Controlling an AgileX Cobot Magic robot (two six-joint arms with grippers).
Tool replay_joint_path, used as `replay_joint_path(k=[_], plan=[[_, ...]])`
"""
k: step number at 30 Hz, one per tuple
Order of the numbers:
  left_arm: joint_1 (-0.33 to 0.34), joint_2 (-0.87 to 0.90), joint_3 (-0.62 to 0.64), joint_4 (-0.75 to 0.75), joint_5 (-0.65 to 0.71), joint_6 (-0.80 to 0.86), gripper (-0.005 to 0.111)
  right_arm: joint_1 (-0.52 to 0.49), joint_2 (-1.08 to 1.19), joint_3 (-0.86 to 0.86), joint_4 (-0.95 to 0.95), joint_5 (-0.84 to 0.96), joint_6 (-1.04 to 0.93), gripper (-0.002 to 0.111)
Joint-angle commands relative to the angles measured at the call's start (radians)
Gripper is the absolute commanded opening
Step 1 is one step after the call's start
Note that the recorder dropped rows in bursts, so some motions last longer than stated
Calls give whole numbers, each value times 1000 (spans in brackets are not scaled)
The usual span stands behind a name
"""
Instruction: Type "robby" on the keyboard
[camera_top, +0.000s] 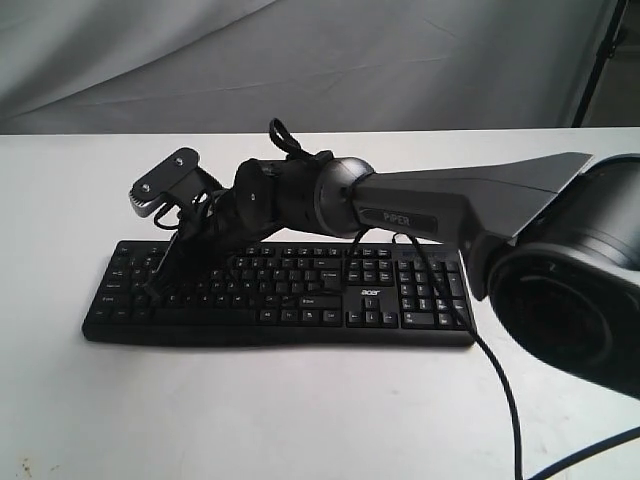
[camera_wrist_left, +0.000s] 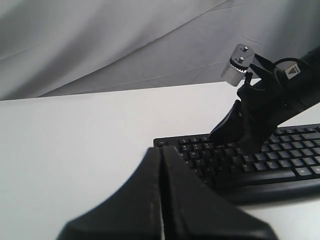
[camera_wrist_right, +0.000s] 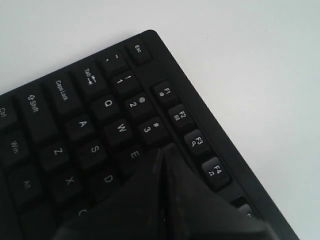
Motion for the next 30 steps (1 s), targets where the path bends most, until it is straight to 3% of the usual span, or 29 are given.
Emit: replay_joint_path(k=[1,30], plan=[[-6,-3,4,5,-7,-3,0,11,1,-6,16,-12,-7,0],[-6,-3,4,5,-7,-3,0,11,4,-6,-23,-12,-7,0]])
